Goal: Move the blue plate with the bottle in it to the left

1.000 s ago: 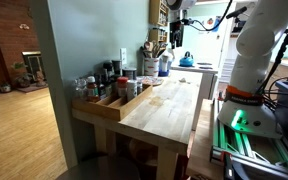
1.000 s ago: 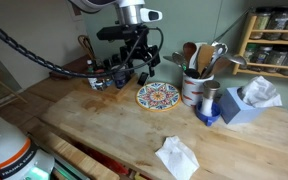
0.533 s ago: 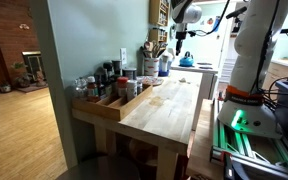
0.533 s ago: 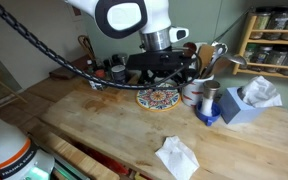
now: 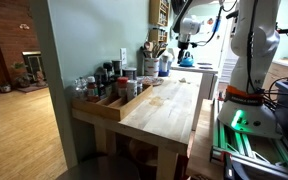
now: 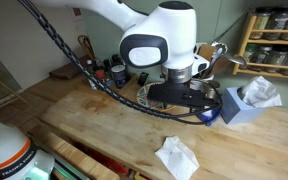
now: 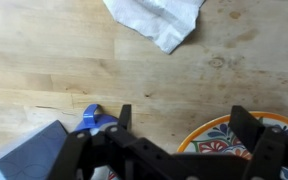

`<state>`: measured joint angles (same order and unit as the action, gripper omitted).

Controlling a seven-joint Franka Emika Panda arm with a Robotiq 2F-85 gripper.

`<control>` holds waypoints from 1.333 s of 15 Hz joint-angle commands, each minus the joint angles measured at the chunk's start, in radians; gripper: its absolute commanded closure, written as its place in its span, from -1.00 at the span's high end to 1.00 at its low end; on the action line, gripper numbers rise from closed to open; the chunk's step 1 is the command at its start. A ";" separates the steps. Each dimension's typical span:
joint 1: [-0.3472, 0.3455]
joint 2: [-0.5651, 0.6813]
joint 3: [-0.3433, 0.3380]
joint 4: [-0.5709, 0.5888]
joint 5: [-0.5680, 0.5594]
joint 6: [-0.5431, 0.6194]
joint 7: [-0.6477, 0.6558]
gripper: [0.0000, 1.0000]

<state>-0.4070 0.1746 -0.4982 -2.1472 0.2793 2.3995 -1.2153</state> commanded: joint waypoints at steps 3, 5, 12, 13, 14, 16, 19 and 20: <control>-0.046 -0.003 0.052 0.005 -0.012 -0.001 0.011 1.00; -0.046 -0.003 0.052 0.006 -0.012 -0.003 0.011 1.00; -0.133 0.107 0.125 0.164 0.126 -0.163 -0.174 1.00; -0.151 0.132 0.133 0.197 0.148 -0.181 -0.198 1.00; -0.173 0.158 0.142 0.236 0.166 -0.214 -0.236 1.00; -0.215 0.206 0.161 0.296 0.214 -0.241 -0.272 1.00; -0.281 0.275 0.204 0.365 0.254 -0.259 -0.323 1.00; -0.302 0.296 0.222 0.384 0.264 -0.265 -0.335 1.00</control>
<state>-0.6361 0.3854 -0.3290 -1.8492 0.4923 2.1708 -1.4910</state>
